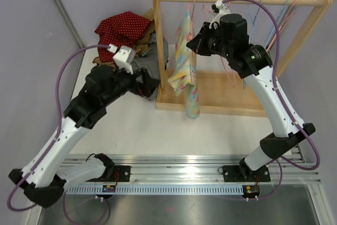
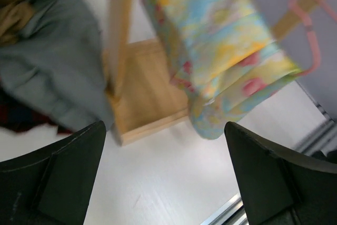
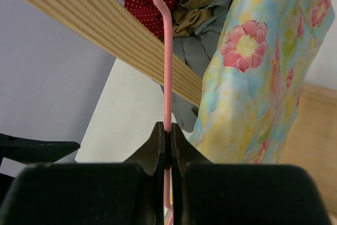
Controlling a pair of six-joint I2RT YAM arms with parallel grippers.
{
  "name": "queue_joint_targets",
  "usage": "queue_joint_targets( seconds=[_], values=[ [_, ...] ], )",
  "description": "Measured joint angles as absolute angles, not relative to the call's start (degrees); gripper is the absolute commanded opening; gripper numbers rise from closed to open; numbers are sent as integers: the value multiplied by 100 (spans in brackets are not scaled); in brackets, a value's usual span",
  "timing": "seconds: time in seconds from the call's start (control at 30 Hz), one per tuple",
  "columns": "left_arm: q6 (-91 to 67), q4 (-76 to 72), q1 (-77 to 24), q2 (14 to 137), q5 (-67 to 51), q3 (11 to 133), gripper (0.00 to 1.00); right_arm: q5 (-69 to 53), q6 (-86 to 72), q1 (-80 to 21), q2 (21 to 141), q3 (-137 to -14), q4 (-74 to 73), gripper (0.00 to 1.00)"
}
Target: Remove the skirt from the hanger
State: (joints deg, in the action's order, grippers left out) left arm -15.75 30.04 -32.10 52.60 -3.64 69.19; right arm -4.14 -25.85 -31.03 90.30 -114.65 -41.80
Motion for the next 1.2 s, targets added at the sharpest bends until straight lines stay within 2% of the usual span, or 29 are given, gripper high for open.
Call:
queue_joint_targets(
  seconds=[0.17, 0.53, 0.8, 0.9, 0.93, 1.0, 1.03, 1.1, 1.13, 1.2],
  values=[
    [-1441, 1933, -3854, 6278, -676, 7618, 99, -429, -2652, -3109, 9013, -11771, -4442, 0],
    [-1839, 548, -4206, 6657, -1435, 7262, 99, -565, -2827, -3120, 7861, -11323, -4665, 0],
    [-1909, 64, -5054, 6737, -1649, 6886, 98, -676, -3035, -3138, 7037, -10973, -4637, 0],
    [-1949, -117, -5273, 6812, -1640, 6805, 82, -701, -3111, -3140, 6936, -10742, -4622, 0],
    [-1986, -193, -5308, 6847, -1643, 6777, 68, -698, -3133, -3140, 6917, -10661, -4624, 0],
    [-2082, -395, -5323, 6904, -1651, 6676, 51, -696, -3155, -3140, 6912, -10567, -4646, 0],
    [-2128, -515, -5325, 6923, -1660, 6608, 34, -694, -3162, -3142, 6910, -10532, -4648, 0],
    [-2211, -751, -5323, 6934, -1675, 6477, 19, -692, -3181, -3140, 6904, -10499, -4659, 0],
    [-2259, -906, -5325, 6934, -1682, 6401, 6, -692, -3183, -3142, 6893, -10495, -4661, 0],
    [-2333, -1144, -5341, 6934, -1688, 6278, 0, -672, -3186, -3140, 6860, -10495, -4663, 0]
  ],
)
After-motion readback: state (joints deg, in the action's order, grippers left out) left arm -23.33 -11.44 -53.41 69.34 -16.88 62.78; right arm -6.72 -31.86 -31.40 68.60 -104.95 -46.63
